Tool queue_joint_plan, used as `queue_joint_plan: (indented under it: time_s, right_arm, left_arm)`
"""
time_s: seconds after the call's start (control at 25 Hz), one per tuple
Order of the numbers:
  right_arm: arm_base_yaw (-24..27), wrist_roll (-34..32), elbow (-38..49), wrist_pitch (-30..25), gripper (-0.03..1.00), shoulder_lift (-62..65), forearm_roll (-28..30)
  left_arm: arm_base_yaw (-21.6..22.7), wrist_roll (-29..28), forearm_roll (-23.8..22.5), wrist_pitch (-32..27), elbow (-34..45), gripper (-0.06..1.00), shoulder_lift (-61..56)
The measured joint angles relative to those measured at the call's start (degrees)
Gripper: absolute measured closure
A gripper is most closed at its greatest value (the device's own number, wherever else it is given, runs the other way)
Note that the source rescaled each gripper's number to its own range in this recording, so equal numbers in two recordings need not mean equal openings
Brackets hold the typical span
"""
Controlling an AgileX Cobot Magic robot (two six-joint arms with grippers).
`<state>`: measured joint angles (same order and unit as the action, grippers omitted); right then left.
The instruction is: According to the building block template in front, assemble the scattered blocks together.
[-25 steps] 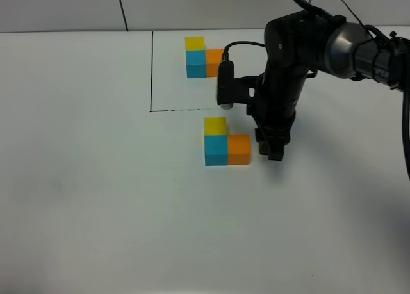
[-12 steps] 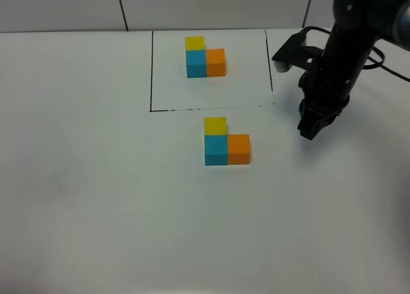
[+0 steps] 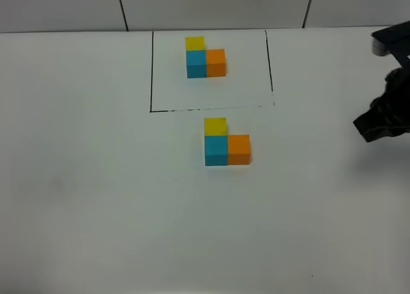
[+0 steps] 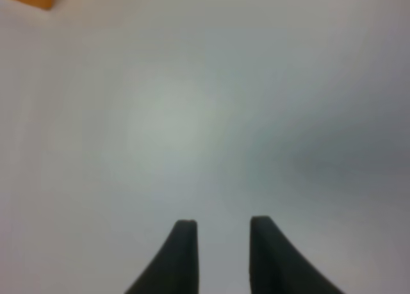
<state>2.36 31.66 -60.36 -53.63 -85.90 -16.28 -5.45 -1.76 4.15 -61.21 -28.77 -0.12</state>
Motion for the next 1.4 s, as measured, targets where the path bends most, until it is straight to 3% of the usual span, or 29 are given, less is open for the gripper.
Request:
queue_joint_plan:
  time_s: [0.08,0.2,0.32,0.52,0.68,1.04,1.4]
  right_arm:
    - [1.0,-3.2,6.3,4.2,0.95,8.8,0.3]
    - [2.6,-6.6,13.2,5.4,0.88,22.3,1.1]
    - [4.3,-10.0,16.8,2.0,0.71,34.9,2.4]
    - [5.3,-18.0,19.3,-5.4,0.34,54.8,6.5]
    - [5.3,-22.4,21.8,-8.9,0.14,66.8,8.6]
    - [5.3,-28.7,31.4,-7.2,0.08,84.2,8.5]
    - [2.1,-28.9,31.7,-7.1,0.08,85.1,8.2]
  left_arm:
    - [0.0,0.0,0.0,0.0,0.0,0.36,0.0]
    - [0.0,0.0,0.0,0.0,0.0,0.36,0.0]
    - [0.0,0.0,0.0,0.0,0.0,0.36,0.0]
    - [0.0,0.0,0.0,0.0,0.0,0.36,0.0]
    - [0.0,0.0,0.0,0.0,0.0,0.36,0.0]
    - [0.0,0.0,0.0,0.0,0.0,0.36,0.0]
    - [0.0,0.0,0.0,0.0,0.0,0.36,0.0]
